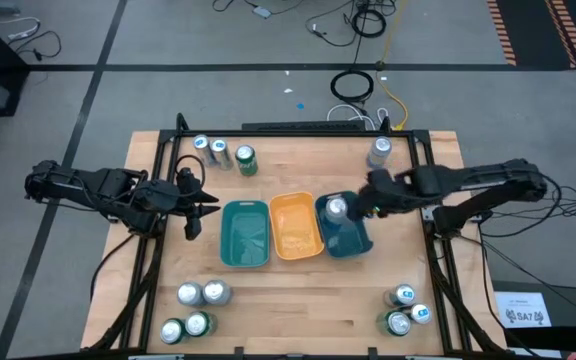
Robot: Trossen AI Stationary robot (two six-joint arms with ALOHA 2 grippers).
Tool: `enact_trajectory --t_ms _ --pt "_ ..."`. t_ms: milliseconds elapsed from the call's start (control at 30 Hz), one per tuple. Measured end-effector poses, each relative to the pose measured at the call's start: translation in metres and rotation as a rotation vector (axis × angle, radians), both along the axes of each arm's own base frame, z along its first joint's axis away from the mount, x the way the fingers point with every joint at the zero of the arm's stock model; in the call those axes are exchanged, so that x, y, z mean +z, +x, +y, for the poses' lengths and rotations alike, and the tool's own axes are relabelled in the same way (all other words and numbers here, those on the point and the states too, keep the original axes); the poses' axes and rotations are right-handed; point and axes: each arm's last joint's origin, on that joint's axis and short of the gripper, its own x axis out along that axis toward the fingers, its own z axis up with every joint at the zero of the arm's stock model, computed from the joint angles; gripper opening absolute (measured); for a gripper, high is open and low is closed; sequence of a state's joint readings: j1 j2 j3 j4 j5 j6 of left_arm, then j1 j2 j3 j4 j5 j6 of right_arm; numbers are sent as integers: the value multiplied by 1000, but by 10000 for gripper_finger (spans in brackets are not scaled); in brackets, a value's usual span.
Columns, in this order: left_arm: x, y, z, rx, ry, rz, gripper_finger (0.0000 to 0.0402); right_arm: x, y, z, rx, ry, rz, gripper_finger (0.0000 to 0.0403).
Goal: Sort soda cans
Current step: Put the blue and white soda can into the dark blue bin
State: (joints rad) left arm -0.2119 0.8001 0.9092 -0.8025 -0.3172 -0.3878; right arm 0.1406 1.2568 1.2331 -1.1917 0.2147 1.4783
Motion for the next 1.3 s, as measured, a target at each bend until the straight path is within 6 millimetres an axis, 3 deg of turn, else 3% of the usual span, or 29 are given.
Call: enact_trajectory --t_ms 200,433,700,933,1100,1300 --pt "0 0 0 0 0 0 112 5 -33 18 -129 -42 73 352" --pt "1 1 0 2 -1 -19 112 9 -47 -3 -241 -172 127 352" --pt "2 1 0 13 8 -22 112 12 -40 -60 -264 -195 128 352" --pt "2 1 2 46 35 -27 112 12 -46 -121 -278 -182 114 352" --pt "2 1 2 47 37 -27 112 -3 -52 -163 -312 -144 216 352" --pt "2 1 2 48 37 -27 112 -32 -42 -212 -286 -75 231 352"
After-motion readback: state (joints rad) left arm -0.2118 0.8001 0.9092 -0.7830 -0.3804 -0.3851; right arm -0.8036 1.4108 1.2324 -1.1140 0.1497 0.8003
